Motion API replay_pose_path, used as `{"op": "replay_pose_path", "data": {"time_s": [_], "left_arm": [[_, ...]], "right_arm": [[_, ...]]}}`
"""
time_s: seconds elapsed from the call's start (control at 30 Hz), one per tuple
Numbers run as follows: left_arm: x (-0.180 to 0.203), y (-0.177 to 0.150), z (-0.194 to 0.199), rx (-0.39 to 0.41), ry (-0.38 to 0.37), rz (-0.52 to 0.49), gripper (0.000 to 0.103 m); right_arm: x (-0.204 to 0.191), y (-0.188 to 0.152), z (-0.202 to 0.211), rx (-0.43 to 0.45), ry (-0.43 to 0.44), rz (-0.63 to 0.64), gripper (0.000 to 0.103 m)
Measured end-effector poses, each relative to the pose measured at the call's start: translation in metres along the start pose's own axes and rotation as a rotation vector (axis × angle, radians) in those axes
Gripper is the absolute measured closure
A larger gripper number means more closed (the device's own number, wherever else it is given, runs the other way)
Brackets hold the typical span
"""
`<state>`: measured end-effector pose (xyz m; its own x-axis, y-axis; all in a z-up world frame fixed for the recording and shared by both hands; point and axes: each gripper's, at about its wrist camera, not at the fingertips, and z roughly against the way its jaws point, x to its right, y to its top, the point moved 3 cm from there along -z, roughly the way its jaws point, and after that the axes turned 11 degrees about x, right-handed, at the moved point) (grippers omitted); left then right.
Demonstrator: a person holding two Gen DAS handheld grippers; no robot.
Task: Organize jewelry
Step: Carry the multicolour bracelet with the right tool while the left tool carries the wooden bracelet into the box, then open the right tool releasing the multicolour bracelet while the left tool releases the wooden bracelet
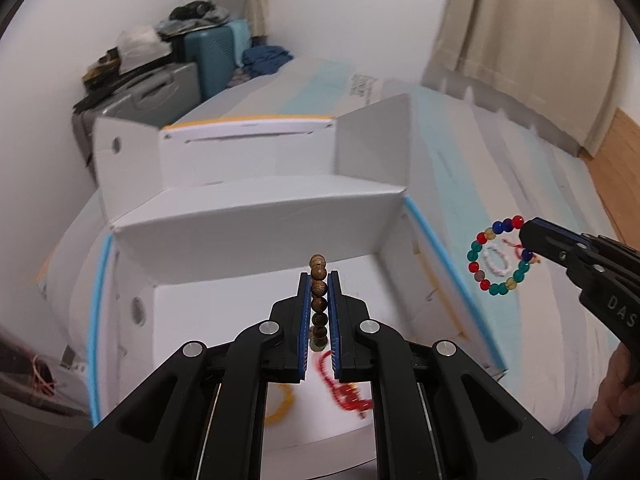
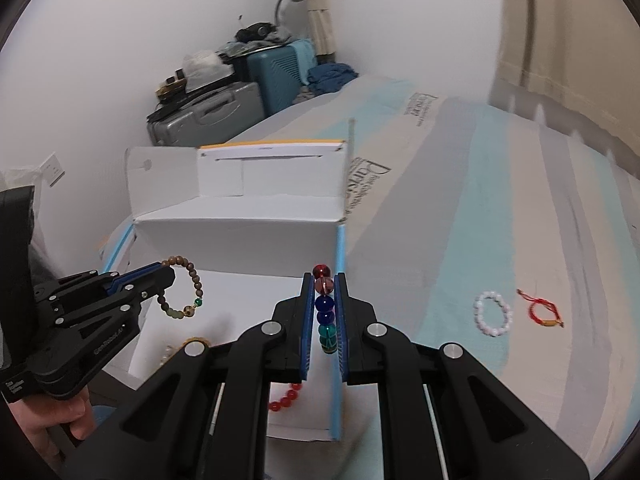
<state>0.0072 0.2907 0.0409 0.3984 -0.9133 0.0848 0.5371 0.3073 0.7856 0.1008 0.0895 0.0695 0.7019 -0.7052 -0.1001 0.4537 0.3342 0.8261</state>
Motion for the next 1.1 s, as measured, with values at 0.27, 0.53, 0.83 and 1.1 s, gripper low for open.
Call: {"op": "replay_pose_path", "data": {"time_s": [0.27, 0.53, 0.83, 1.1], "left_arm": [[-0.026, -0.014, -0.001, -0.037, 0.029, 0.035, 0.095], [-0.043, -0.035, -0.018, -0.089, 0.035, 0.055, 0.095], [-0.053, -0.041, -0.027, -0.114, 0.049, 0.064, 0.094], [-0.055, -0.031, -0.02, -0.076, 0.078, 0.064, 0.062]], "right_arm": [[-0.037, -0.013, -0.027, -0.057, 0.049, 0.03, 0.094], [-0.061, -0.037, -0.066, -0.16, 0.069, 0.045, 0.094], [-0.067, -0.059, -0.094, -0.244, 0.068, 0.04, 0.094], [-0.068, -0.056, -0.088, -0.215, 0.068, 0.038, 0.065]]}}
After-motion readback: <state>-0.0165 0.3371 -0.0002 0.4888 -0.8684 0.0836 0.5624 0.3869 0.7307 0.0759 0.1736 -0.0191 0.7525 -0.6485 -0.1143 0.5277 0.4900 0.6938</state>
